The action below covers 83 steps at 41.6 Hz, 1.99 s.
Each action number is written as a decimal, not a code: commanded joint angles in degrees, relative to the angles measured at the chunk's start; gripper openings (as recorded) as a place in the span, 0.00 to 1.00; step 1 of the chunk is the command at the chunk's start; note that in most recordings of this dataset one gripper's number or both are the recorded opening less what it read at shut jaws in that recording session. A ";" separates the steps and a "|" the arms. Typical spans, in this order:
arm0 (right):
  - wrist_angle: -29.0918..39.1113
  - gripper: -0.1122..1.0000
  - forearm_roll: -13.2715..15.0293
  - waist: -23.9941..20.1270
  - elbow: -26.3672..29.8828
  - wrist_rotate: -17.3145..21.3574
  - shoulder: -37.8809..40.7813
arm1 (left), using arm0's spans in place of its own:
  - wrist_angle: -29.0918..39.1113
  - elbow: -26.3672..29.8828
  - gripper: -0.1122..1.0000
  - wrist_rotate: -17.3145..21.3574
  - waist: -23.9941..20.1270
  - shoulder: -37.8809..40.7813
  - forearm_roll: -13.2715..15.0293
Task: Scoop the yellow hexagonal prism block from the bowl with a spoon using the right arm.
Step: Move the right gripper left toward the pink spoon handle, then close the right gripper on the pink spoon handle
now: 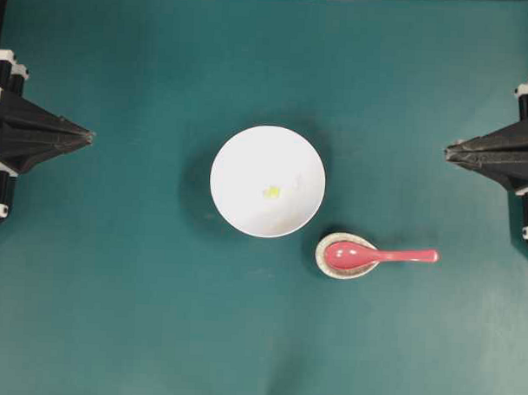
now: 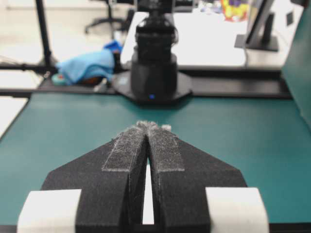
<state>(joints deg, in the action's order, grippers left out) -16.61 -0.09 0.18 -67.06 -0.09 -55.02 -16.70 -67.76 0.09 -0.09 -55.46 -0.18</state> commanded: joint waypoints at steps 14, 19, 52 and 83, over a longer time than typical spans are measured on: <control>1.67 0.10 0.00 0.00 0.26 0.62 2.02 | 0.26 1.14 0.10 -0.18 -0.18 0.62 -0.53; 1.76 0.16 0.00 0.00 0.18 0.79 2.20 | 0.88 1.14 0.10 -0.18 -0.18 0.62 -0.53; -15.03 0.56 -4.83 -5.19 -3.69 1.49 19.95 | 1.41 1.41 0.10 0.35 -0.18 0.62 -0.53; -47.55 0.56 -28.30 -26.89 -9.23 1.49 50.98 | 1.32 1.41 0.10 0.53 -0.18 0.97 -0.53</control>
<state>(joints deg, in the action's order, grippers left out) -61.70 -26.19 -24.70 -76.90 1.49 -6.50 -15.03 -67.76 0.53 -0.18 -55.28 -0.62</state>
